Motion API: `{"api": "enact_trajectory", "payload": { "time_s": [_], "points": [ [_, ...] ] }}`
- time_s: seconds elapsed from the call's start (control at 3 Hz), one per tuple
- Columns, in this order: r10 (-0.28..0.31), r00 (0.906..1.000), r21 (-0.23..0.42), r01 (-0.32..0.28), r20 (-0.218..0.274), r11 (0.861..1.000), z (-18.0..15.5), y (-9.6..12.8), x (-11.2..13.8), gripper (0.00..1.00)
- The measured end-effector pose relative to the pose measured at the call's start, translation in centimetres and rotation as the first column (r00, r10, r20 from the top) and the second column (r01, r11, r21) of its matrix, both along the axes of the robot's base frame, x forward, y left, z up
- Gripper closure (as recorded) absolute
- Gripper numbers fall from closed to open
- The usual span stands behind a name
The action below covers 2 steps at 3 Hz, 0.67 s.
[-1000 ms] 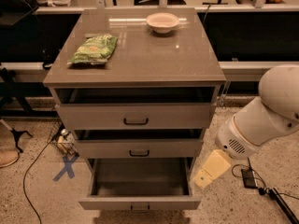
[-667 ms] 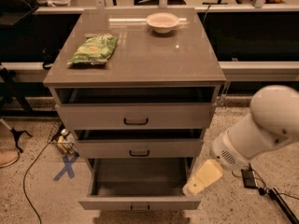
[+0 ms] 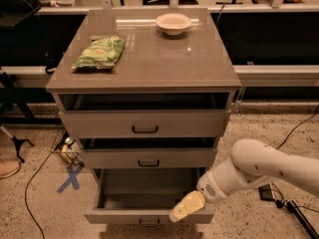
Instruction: Close bottom drawer
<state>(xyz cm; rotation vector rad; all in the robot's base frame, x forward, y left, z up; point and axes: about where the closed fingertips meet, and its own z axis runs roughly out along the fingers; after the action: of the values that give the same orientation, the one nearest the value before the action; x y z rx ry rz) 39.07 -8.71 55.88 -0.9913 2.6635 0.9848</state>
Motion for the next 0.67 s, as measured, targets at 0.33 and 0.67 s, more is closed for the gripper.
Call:
{"api": "enact_trajectory", "payload": {
  "time_s": [0.33, 0.67],
  "points": [
    [-0.021, 0.9970, 0.067, 0.026, -0.074, 0.997, -5.9, 3.3, -0.1, 0.00],
    [-0.052, 0.9855, 0.123, 0.073, -0.161, 0.990, -12.0, 6.2, -1.1, 0.00]
  ]
}}
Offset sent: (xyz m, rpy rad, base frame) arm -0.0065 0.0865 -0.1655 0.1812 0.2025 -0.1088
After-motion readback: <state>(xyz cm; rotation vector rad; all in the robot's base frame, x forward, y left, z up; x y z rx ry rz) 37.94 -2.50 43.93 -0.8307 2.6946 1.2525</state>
